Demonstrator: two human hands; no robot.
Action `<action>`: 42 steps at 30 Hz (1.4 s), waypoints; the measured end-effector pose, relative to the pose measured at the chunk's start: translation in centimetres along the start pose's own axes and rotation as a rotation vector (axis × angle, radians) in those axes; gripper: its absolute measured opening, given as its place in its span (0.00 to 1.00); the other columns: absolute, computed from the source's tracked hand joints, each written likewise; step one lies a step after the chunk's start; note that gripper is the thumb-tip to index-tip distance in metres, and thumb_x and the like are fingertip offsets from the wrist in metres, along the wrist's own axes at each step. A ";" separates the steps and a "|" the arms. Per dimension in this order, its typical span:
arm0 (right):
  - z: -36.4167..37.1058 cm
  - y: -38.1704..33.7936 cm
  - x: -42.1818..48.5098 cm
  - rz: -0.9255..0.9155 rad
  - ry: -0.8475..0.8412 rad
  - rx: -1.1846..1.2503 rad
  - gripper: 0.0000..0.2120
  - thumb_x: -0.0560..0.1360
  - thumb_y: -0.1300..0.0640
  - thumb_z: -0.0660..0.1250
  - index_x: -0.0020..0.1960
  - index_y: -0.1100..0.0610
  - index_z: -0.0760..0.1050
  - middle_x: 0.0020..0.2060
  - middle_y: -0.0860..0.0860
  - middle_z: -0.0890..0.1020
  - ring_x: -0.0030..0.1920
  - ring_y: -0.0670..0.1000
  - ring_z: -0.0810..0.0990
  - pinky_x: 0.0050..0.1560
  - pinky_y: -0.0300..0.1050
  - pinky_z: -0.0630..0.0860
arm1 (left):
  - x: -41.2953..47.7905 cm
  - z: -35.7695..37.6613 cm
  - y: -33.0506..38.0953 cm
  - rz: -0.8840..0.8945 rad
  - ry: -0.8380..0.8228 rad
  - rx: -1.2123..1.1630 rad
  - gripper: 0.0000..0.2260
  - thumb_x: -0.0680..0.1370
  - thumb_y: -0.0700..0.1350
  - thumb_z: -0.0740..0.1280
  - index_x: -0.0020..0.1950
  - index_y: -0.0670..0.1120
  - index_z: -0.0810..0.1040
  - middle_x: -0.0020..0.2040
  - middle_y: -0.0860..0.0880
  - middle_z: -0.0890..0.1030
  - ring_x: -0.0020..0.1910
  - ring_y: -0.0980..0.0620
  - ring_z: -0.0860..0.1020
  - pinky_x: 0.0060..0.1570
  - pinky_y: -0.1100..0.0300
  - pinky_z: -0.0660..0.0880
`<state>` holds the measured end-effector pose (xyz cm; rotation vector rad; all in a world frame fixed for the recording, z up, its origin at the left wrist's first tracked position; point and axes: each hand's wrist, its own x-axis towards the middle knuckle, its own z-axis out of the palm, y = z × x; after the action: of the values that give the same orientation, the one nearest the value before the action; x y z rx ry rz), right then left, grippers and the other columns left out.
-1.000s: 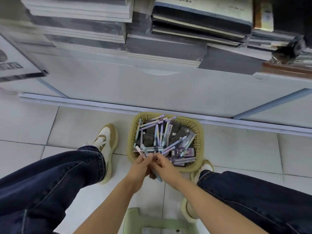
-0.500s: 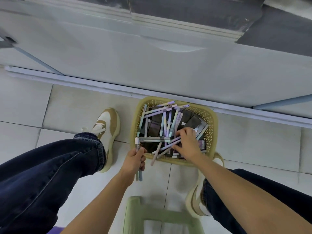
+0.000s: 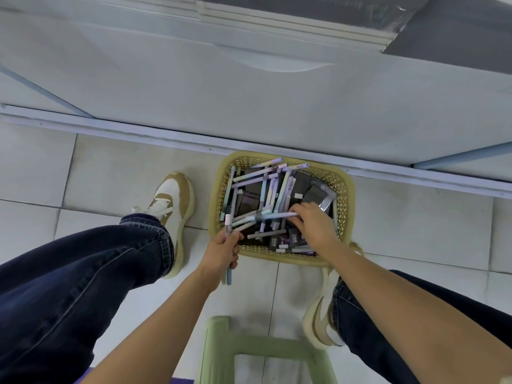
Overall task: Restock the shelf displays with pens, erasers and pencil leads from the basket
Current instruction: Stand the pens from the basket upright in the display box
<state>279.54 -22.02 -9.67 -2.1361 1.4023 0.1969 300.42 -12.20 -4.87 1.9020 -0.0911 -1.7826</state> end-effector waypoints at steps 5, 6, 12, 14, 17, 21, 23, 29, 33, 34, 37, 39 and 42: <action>-2.0 0.1 -0.2 0.073 -0.038 0.310 0.16 0.81 0.49 0.58 0.45 0.60 0.74 0.34 0.55 0.77 0.31 0.52 0.72 0.32 0.48 0.70 | -0.3 1.2 0.7 0.037 -0.006 -0.043 0.04 0.81 0.44 0.63 0.50 0.43 0.73 0.28 0.52 0.68 0.25 0.57 0.63 0.24 0.66 0.64; -2.2 -0.5 -0.5 0.071 -0.093 0.406 0.16 0.81 0.49 0.58 0.47 0.61 0.75 0.36 0.57 0.79 0.31 0.51 0.72 0.32 0.47 0.72 | -0.4 1.7 0.9 0.050 -0.023 -0.070 0.04 0.81 0.44 0.64 0.50 0.43 0.74 0.27 0.53 0.67 0.24 0.58 0.63 0.24 0.66 0.63; -2.3 -4.3 -2.2 0.002 -0.335 0.795 0.22 0.79 0.40 0.57 0.46 0.58 0.75 0.32 0.50 0.74 0.29 0.46 0.71 0.31 0.41 0.67 | -1.3 4.6 2.6 0.164 -0.047 -0.170 0.05 0.77 0.43 0.69 0.42 0.44 0.77 0.25 0.53 0.72 0.22 0.59 0.67 0.22 0.67 0.66; -2.2 -4.5 -2.5 0.009 -0.355 0.859 0.21 0.79 0.39 0.56 0.45 0.57 0.74 0.32 0.53 0.73 0.28 0.49 0.70 0.30 0.43 0.67 | -1.4 4.9 3.0 0.200 0.046 -0.157 0.07 0.78 0.43 0.69 0.40 0.43 0.77 0.26 0.52 0.75 0.22 0.60 0.71 0.22 0.68 0.68; -2.1 -4.1 -3.4 0.072 -0.425 0.936 0.19 0.80 0.41 0.56 0.52 0.56 0.75 0.37 0.57 0.78 0.29 0.52 0.70 0.27 0.41 0.68 | -1.4 4.5 3.4 0.234 0.206 -0.184 0.08 0.78 0.46 0.69 0.41 0.45 0.81 0.32 0.49 0.77 0.28 0.57 0.74 0.32 0.64 0.75; -2.3 -4.0 -4.9 0.030 -0.444 0.946 0.14 0.82 0.46 0.57 0.50 0.54 0.75 0.34 0.45 0.81 0.31 0.42 0.77 0.28 0.32 0.69 | -2.1 4.1 3.7 0.260 0.218 -0.154 0.08 0.79 0.49 0.67 0.44 0.47 0.81 0.39 0.46 0.80 0.37 0.51 0.75 0.41 0.55 0.75; -3.0 -4.7 -5.4 0.031 -0.427 0.971 0.14 0.82 0.47 0.57 0.49 0.56 0.74 0.32 0.45 0.80 0.31 0.41 0.77 0.29 0.31 0.69 | -2.9 4.5 3.9 0.275 0.191 -0.106 0.09 0.79 0.50 0.67 0.43 0.47 0.80 0.35 0.50 0.81 0.32 0.54 0.77 0.32 0.62 0.73; -7.2 -6.3 -7.1 0.013 -0.428 0.967 0.17 0.81 0.44 0.57 0.53 0.57 0.75 0.39 0.49 0.84 0.37 0.47 0.80 0.32 0.38 0.72 | -7.1 4.9 6.4 0.464 0.022 -0.065 0.09 0.78 0.42 0.69 0.38 0.43 0.78 0.25 0.52 0.77 0.23 0.57 0.74 0.25 0.65 0.72; -12.3 -7.7 -8.3 0.008 -0.180 0.894 0.13 0.76 0.36 0.59 0.53 0.42 0.76 0.44 0.34 0.81 0.46 0.35 0.79 0.49 0.37 0.72 | -11.2 5.2 8.6 0.586 0.029 -0.040 0.14 0.77 0.43 0.70 0.31 0.46 0.74 0.22 0.55 0.73 0.20 0.59 0.68 0.22 0.68 0.66; -14.0 -8.2 -8.6 0.032 -0.060 0.941 0.16 0.74 0.34 0.60 0.55 0.41 0.76 0.48 0.36 0.81 0.51 0.37 0.79 0.53 0.39 0.74 | -12.3 5.3 9.1 0.619 0.027 -0.021 0.15 0.77 0.43 0.71 0.31 0.45 0.73 0.22 0.54 0.72 0.20 0.58 0.67 0.23 0.68 0.65; -19.2 -10.3 -9.7 -0.038 0.182 1.028 0.14 0.77 0.41 0.63 0.57 0.45 0.78 0.48 0.41 0.83 0.49 0.41 0.80 0.52 0.39 0.76 | -16.3 5.5 10.7 0.705 0.005 0.068 0.14 0.76 0.44 0.71 0.35 0.40 0.73 0.26 0.46 0.68 0.24 0.53 0.63 0.27 0.63 0.62; -22.5 -11.9 -10.5 -0.141 0.249 1.041 0.07 0.78 0.53 0.66 0.55 0.51 0.78 0.42 0.43 0.82 0.40 0.40 0.79 0.41 0.34 0.74 | -19.1 5.7 11.9 0.764 -0.034 0.101 0.14 0.76 0.44 0.71 0.33 0.40 0.73 0.24 0.47 0.68 0.23 0.53 0.63 0.27 0.63 0.61; -26.9 -14.0 -12.4 -0.230 0.343 1.000 0.04 0.77 0.61 0.67 0.52 0.59 0.77 0.37 0.49 0.80 0.34 0.43 0.76 0.36 0.36 0.73 | -23.7 5.9 14.0 0.871 -0.079 0.129 0.14 0.76 0.42 0.71 0.31 0.42 0.74 0.22 0.51 0.69 0.20 0.55 0.64 0.24 0.65 0.63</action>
<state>281.52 -22.46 23.02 -1.4653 1.0516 -0.8251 295.98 -16.77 22.59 1.5012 -0.9258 -1.2487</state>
